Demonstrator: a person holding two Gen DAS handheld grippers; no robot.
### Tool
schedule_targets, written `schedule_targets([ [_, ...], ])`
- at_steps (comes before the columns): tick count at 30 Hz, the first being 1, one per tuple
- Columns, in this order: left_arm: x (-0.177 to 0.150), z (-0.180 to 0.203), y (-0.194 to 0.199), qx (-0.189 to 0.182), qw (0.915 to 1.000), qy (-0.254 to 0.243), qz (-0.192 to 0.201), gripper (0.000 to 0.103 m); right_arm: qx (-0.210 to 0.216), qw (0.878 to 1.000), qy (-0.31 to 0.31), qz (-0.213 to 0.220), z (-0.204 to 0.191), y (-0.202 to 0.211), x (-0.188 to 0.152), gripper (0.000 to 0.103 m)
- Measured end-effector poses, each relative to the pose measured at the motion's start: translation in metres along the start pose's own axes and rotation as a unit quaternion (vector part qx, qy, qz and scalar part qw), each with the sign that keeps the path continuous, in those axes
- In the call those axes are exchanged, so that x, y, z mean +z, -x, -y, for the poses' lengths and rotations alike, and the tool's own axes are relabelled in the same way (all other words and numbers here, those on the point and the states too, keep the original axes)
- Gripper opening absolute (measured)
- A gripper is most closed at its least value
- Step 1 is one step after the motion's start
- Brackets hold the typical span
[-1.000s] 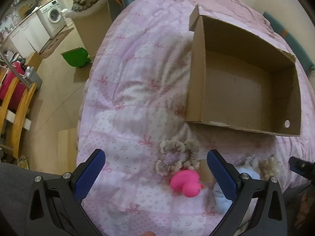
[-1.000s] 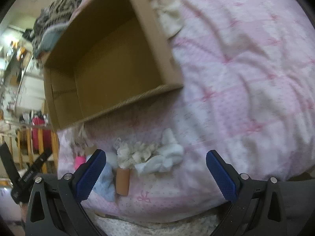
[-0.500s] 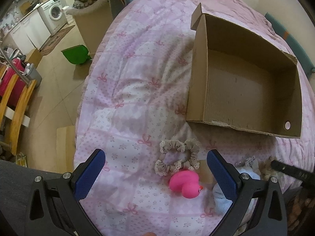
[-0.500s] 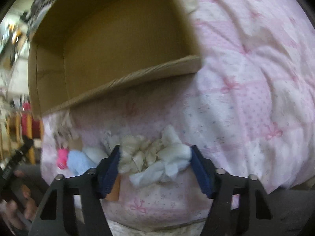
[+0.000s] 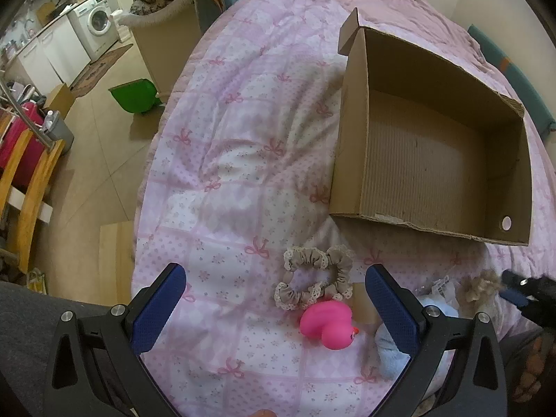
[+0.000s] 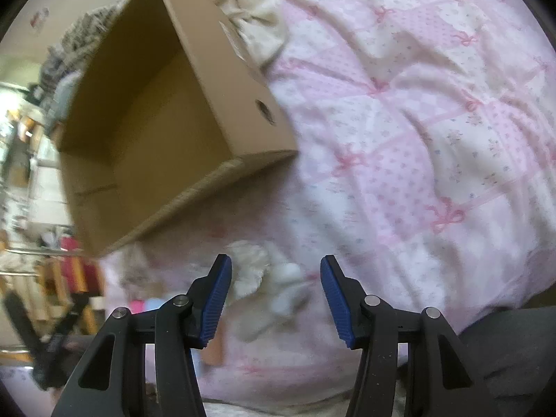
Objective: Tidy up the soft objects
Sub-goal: 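Lower the right tool onto the white sock and close on it, then grasp the pink rubber duck with the left tool while the right lifts the sock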
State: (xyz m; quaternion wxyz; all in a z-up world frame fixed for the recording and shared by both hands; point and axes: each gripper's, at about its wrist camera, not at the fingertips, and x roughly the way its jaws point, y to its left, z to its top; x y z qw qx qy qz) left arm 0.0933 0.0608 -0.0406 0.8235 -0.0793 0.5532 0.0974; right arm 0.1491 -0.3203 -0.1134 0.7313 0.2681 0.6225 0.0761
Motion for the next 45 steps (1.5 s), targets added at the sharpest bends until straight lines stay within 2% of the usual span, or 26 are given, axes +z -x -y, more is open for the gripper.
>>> schedule_targets([
  [2,0.0,-0.001,0.0,0.0,1.0,0.002,0.0,0.103,0.035,0.999,0.006,0.01,0.0,0.012,0.001,0.058],
  [5,0.0,0.0,-0.001,-0.001,1.0,0.0,-0.002,0.103,-0.012,0.999,0.018,0.023,-0.003,0.016,-0.001,0.058],
  [8,0.0,0.002,0.001,-0.001,1.0,-0.005,0.001,0.103,-0.032,0.999,0.025,-0.014,-0.004,0.001,-0.004,0.058],
  [12,0.0,0.002,-0.001,-0.002,1.0,-0.004,-0.001,0.103,-0.064,0.994,0.076,-0.04,-0.02,-0.018,-0.007,0.058],
  [14,0.002,0.0,-0.003,-0.004,1.0,0.002,-0.004,0.103,-0.093,0.989,0.107,-0.047,-0.032,-0.031,-0.009,0.048],
  [15,0.003,-0.002,-0.004,-0.004,1.0,0.007,-0.004,0.103,-0.108,0.985,0.121,-0.052,-0.032,-0.035,-0.011,0.033],
  [18,0.005,-0.011,-0.005,0.0,0.9997,0.025,-0.004,0.103,-0.136,0.978,0.149,-0.052,-0.036,-0.037,-0.021,0.027],
  [21,0.007,-0.023,-0.009,0.006,0.999,0.045,-0.008,0.103,-0.127,0.979,0.155,-0.03,-0.045,-0.026,-0.027,0.026],
  [23,0.006,-0.027,-0.013,0.005,0.9986,0.051,-0.016,0.103,-0.117,0.982,0.147,0.001,-0.046,-0.006,-0.031,0.026],
  [25,0.005,-0.027,-0.02,0.001,0.9981,0.053,-0.032,0.102,-0.09,0.986,0.138,0.024,-0.047,0.016,-0.034,0.026],
  [28,-0.001,-0.019,-0.033,-0.014,0.9969,0.043,-0.065,0.091,-0.05,0.984,0.151,0.082,-0.051,0.049,-0.041,0.026],
  [30,-0.007,-0.008,-0.04,-0.026,0.9957,0.027,-0.085,0.089,-0.033,0.979,0.167,0.109,-0.057,0.059,-0.04,0.026],
  [33,-0.014,0.014,-0.047,-0.062,0.9919,-0.008,-0.11,0.079,-0.037,0.978,0.178,0.103,-0.059,0.054,-0.042,0.026],
  [34,-0.017,0.023,-0.049,-0.066,0.9906,-0.026,-0.117,0.079,-0.039,0.979,0.176,0.093,-0.056,0.051,-0.043,0.026],
  [36,-0.023,0.036,-0.054,-0.063,0.9891,-0.049,-0.124,0.079,-0.043,0.979,0.177,0.09,-0.057,0.048,-0.046,0.026],
  [40,-0.032,0.05,-0.066,-0.065,0.9855,-0.067,-0.142,0.066,-0.035,0.978,0.184,0.097,-0.068,0.042,-0.045,0.026],
  [45,-0.036,0.059,-0.076,-0.061,0.9832,-0.079,-0.153,0.065,-0.044,0.976,0.197,0.087,-0.072,0.029,-0.05,0.026],
])
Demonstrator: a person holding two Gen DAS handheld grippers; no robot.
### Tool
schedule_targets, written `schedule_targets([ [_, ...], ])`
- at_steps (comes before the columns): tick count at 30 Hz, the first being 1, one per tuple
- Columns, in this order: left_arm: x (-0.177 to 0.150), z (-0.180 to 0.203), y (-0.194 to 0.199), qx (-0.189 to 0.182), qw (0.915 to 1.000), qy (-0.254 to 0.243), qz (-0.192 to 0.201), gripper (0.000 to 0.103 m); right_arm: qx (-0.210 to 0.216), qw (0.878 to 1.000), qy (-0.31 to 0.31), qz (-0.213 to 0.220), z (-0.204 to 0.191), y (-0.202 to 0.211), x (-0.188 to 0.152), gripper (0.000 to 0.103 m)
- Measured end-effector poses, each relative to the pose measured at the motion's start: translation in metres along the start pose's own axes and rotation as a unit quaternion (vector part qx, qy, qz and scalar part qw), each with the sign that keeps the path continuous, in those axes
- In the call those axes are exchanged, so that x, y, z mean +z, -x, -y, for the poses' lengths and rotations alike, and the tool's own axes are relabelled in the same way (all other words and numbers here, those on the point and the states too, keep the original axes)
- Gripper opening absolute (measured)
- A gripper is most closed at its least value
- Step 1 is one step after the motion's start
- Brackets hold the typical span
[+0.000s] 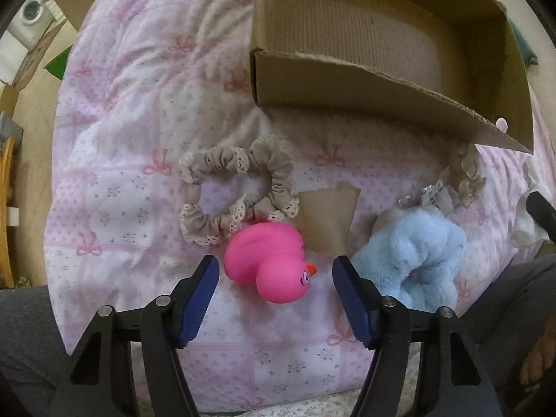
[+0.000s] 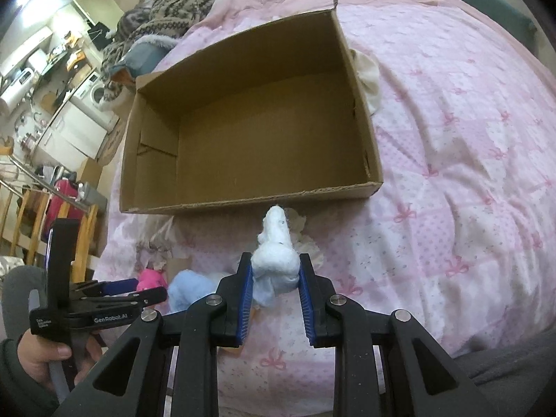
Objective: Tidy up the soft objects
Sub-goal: 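Grasp the pink rubber duck with the left tool while the right lifts the sock, then carry duck and sock into the box and open both tools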
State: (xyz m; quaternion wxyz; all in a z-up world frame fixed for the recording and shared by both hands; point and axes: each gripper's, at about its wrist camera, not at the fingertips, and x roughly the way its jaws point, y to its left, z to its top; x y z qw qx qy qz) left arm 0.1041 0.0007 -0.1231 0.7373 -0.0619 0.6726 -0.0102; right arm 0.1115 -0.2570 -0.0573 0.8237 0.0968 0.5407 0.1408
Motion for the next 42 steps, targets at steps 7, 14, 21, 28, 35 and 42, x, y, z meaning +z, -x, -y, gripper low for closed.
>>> schedule_targets([
  [7,-0.004,-0.002,-0.009,0.003,1.0,0.001,-0.001,0.048,-0.005,1.0,0.0,0.0,0.0,-0.001,0.0,0.026],
  [14,-0.018,-0.014,0.009,0.005,0.9999,0.014,0.007,0.048,-0.002,1.0,-0.001,0.005,0.0,0.001,-0.002,0.026],
  [21,-0.036,-0.022,0.053,0.011,0.9981,0.035,0.049,0.048,0.008,1.0,0.003,0.015,-0.003,0.011,-0.004,0.026],
  [28,-0.032,-0.018,0.113,0.015,0.9909,0.033,0.13,0.048,0.035,0.998,0.015,0.058,-0.011,0.044,0.004,0.026],
  [35,0.009,0.002,0.153,0.023,0.9787,0.011,0.204,0.048,0.059,0.992,0.017,0.109,-0.014,0.075,0.033,0.026],
  [42,0.048,0.016,0.161,0.026,0.9711,-0.004,0.237,0.048,0.06,0.988,0.025,0.141,-0.02,0.08,0.074,0.026],
])
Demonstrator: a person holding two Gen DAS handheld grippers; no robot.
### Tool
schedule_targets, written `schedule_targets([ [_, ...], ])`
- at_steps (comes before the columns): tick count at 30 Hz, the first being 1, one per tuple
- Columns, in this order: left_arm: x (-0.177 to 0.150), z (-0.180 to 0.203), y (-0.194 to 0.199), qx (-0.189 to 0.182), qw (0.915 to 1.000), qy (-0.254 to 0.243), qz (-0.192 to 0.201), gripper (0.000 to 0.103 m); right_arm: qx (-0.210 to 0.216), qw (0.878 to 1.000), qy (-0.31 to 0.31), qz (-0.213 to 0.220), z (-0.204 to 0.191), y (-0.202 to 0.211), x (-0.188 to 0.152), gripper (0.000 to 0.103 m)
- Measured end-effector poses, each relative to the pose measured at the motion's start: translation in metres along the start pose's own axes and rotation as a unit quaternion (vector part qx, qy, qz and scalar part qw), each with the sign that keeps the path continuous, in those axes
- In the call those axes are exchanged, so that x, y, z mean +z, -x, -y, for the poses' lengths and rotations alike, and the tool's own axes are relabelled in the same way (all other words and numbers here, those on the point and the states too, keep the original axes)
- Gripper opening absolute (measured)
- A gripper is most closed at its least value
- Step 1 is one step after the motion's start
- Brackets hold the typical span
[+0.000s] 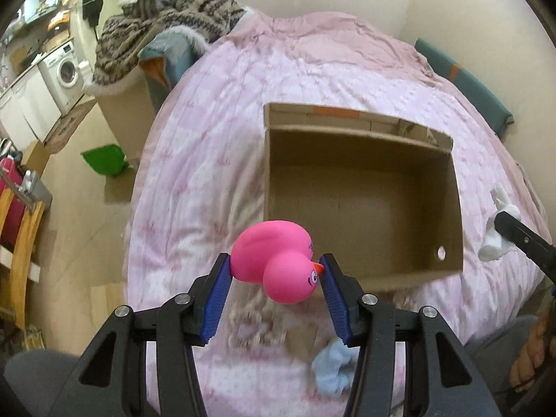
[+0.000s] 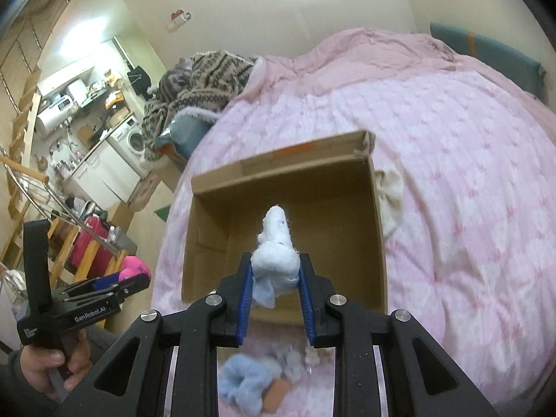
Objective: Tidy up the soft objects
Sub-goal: 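Carry duck and sock into the box and open both tools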
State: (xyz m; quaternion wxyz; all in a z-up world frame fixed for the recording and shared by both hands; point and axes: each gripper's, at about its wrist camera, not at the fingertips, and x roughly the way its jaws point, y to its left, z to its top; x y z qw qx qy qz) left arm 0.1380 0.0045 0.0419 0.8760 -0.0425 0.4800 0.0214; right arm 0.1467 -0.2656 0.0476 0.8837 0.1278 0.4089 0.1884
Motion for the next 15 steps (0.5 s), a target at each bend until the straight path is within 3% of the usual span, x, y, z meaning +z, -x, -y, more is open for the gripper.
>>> schedule_targets([
  [8,0.021,0.02,-0.039,0.004,0.9995,-0.027,0.016,0.048,-0.008,1.0,-0.011,-0.008,0.01,-0.046,0.012,0.026],
  [15,0.017,0.026,-0.085,-0.009,0.9996,-0.024,-0.007,0.048,-0.026,0.998,-0.027,-0.052,0.027,-0.086,-0.005,0.026],
])
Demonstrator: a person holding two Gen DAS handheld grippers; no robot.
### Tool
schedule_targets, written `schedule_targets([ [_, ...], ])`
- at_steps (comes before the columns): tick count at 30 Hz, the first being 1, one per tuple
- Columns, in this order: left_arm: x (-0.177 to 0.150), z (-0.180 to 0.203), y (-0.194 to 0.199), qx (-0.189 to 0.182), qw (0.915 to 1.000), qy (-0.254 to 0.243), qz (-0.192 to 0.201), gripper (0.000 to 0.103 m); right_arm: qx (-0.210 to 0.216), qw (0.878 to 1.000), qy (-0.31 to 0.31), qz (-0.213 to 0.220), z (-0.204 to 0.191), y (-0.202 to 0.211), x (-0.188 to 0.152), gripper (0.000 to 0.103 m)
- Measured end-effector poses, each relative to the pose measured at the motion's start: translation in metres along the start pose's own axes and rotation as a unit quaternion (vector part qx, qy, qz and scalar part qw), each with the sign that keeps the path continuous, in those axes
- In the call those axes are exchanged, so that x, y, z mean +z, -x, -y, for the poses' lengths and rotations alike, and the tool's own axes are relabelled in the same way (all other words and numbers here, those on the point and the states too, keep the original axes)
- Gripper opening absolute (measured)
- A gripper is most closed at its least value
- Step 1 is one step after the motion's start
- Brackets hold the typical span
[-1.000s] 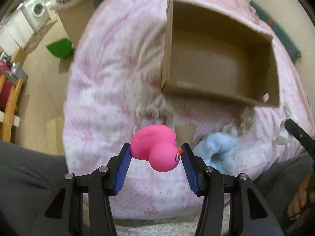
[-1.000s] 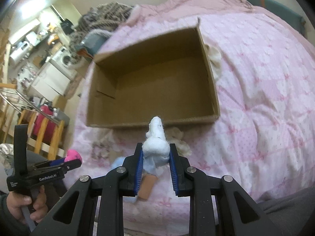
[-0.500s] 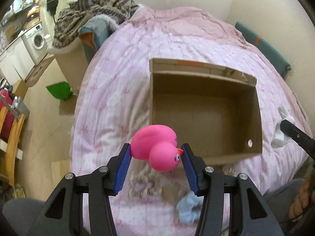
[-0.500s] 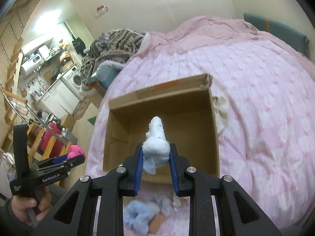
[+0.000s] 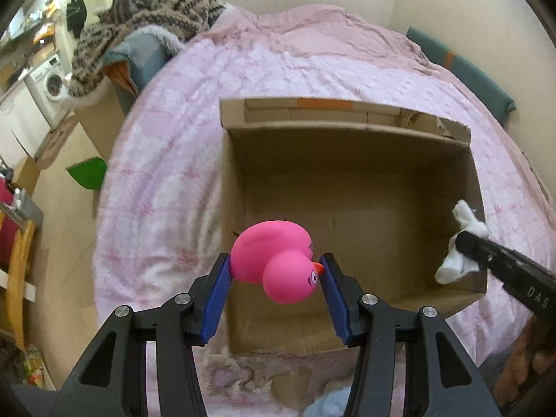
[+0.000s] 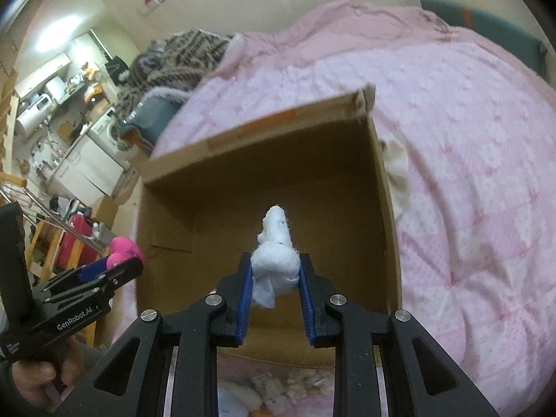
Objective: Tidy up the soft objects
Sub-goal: 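Carry duck and sock into the box and open both tools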
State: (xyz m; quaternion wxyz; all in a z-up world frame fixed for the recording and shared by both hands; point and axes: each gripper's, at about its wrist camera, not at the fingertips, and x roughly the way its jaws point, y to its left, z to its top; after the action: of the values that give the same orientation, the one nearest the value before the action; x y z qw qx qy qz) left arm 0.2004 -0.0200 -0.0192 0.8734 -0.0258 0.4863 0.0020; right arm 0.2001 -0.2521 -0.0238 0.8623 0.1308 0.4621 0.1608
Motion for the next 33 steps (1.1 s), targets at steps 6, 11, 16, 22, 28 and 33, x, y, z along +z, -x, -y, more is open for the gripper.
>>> schedule_targets([
  [6,-0.018,0.003,-0.028,-0.008,0.9997,0.005,-0.024,0.048,-0.012,0.999,0.001,-0.031,0.005,-0.023,-0.01,0.026],
  [11,-0.025,0.007,-0.039,-0.003,0.9997,-0.007,-0.023,0.048,-0.036,0.997,0.009,-0.064,0.005,-0.043,-0.017,0.026],
  [16,-0.027,0.007,-0.036,-0.005,0.9998,-0.013,-0.012,0.048,-0.034,0.996,0.002,-0.079,0.008,-0.048,-0.02,0.026],
  [22,-0.026,0.005,-0.033,-0.015,0.9998,-0.011,-0.008,0.048,-0.024,0.997,-0.026,-0.07,0.017,-0.045,-0.016,0.026],
  [28,-0.026,0.006,-0.033,-0.03,0.9994,-0.006,-0.015,0.048,-0.014,0.996,-0.036,-0.077,0.023,-0.047,-0.021,0.026],
  [33,-0.026,0.006,-0.035,-0.035,0.9991,-0.002,-0.023,0.048,-0.017,0.996,-0.029,-0.083,0.023,-0.048,-0.021,0.026],
])
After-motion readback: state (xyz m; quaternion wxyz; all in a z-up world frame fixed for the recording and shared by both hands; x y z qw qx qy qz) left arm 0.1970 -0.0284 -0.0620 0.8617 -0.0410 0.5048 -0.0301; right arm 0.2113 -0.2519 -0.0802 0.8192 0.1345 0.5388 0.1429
